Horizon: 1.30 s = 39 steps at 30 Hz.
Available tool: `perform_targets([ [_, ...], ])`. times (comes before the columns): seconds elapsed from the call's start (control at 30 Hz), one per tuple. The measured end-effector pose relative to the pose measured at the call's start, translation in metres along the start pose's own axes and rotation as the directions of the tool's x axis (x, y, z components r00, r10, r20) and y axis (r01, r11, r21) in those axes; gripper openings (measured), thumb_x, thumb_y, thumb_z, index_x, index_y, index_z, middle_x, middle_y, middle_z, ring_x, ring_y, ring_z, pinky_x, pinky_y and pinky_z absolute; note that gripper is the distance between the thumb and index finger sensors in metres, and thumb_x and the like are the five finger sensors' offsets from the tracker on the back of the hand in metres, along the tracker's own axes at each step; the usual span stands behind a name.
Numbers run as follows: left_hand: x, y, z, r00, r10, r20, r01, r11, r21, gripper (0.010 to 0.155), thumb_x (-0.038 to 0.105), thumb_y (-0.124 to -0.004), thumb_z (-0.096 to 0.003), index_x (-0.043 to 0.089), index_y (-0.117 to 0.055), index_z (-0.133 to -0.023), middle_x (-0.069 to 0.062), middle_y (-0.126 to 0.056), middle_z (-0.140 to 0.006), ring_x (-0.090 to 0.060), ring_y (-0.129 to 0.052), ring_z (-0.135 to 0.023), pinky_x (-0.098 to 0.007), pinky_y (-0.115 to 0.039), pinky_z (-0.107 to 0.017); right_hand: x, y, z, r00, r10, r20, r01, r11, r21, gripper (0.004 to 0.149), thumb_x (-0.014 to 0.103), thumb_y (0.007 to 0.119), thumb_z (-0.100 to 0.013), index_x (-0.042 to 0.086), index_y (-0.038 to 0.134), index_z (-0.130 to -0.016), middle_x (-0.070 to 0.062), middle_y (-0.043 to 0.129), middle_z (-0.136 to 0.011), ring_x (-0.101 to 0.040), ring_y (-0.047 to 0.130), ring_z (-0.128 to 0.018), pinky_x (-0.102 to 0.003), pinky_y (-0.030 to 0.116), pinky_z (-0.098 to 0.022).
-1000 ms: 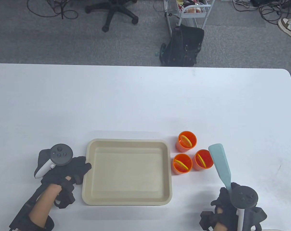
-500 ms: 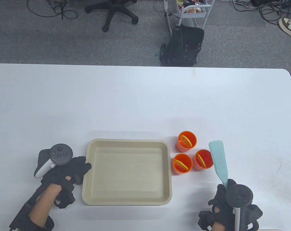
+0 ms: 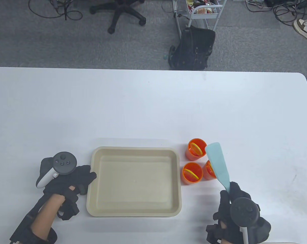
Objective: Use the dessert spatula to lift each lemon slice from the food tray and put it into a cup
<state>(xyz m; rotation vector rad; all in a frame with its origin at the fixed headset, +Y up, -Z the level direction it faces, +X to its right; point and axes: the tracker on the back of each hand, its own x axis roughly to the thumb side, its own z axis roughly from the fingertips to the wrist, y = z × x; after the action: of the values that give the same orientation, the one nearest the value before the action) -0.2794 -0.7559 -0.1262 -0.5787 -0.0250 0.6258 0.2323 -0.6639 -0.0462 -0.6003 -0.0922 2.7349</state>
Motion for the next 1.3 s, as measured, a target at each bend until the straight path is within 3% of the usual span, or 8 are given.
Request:
perform_targets([
  [0.2,0.0,0.0,0.0,1.0,0.001,-0.001,-0.001,1.0,-0.001,0.06,0.048,-0.076,-0.0588,0.006,-0.071,-0.101,0.001,-0.101,-0.065,-0.016,-0.108,-0.046,-0.044,-0.09,-0.045,0.053,0.022,0.013,0.941,0.045,0.335,-0.09,0.989,0.12,0.053,0.039,0.084,-0.049,0.021,0.077,-0.098,-0.015,0.072,-0.098,-0.037,0.078,-0.088,-0.069,0.044,-0.074],
  [0.37,0.0,0.0,0.0,1.0,-0.001,-0.001,0.001,1.0,0.0,0.059,0.047,-0.076,-0.0587,0.006,-0.072,-0.101,0.0,-0.101,-0.065,-0.016,-0.108,-0.046,-0.044,-0.09,-0.045,0.09,0.043,0.029,0.86,0.24,0.451,-0.31,0.947,0.087,0.053,0.04,0.084,-0.048,0.021,0.078,-0.098,-0.012,0.077,-0.092,-0.035,0.081,-0.087,-0.068,0.047,-0.074],
  [0.63,0.001,0.0,0.0,1.0,-0.007,-0.003,0.007,1.0,0.004,0.059,0.047,-0.076,-0.0587,0.006,-0.072,-0.101,0.0,-0.101,-0.065,-0.016,-0.108,-0.045,-0.044,-0.09,-0.044,0.119,0.077,0.051,0.712,0.488,0.505,-0.549,0.835,-0.035,0.054,0.039,0.083,-0.047,0.02,0.078,-0.098,-0.01,0.079,-0.091,-0.034,0.083,-0.086,-0.066,0.049,-0.074],
  [0.9,0.001,0.0,0.0,1.0,-0.01,-0.003,0.01,1.0,0.005,0.059,0.048,-0.076,-0.0588,0.006,-0.072,-0.101,0.001,-0.101,-0.065,-0.016,-0.108,-0.045,-0.044,-0.09,-0.045,0.127,0.097,0.055,0.637,0.557,0.533,-0.65,0.76,-0.017,0.055,0.041,0.082,-0.047,0.019,0.077,-0.098,-0.01,0.08,-0.091,-0.033,0.084,-0.086,-0.065,0.05,-0.074],
  [1.17,0.0,0.009,0.011,0.998,-0.046,-0.03,0.048,0.998,0.048,0.072,0.056,-0.077,-0.0562,0.005,-0.066,-0.106,-0.007,-0.097,-0.075,-0.024,-0.105,-0.055,-0.05,-0.085,-0.05,0.12,0.067,0.051,0.733,0.445,0.514,-0.522,0.853,0.005,0.063,0.047,0.081,-0.047,0.021,0.071,-0.103,-0.012,0.075,-0.1,-0.037,0.079,-0.093,-0.066,0.048,-0.075],
  [1.3,0.01,0.027,0.035,0.997,-0.08,0.012,0.074,0.965,0.25,0.078,0.058,-0.078,-0.0554,0.007,-0.058,-0.111,-0.011,-0.092,-0.085,-0.03,-0.101,-0.066,-0.054,-0.081,-0.056,0.123,0.042,0.047,0.782,0.371,0.501,-0.411,0.911,-0.034,0.065,0.048,0.08,-0.048,0.02,0.068,-0.105,-0.014,0.071,-0.104,-0.04,0.076,-0.096,-0.067,0.046,-0.075],
])
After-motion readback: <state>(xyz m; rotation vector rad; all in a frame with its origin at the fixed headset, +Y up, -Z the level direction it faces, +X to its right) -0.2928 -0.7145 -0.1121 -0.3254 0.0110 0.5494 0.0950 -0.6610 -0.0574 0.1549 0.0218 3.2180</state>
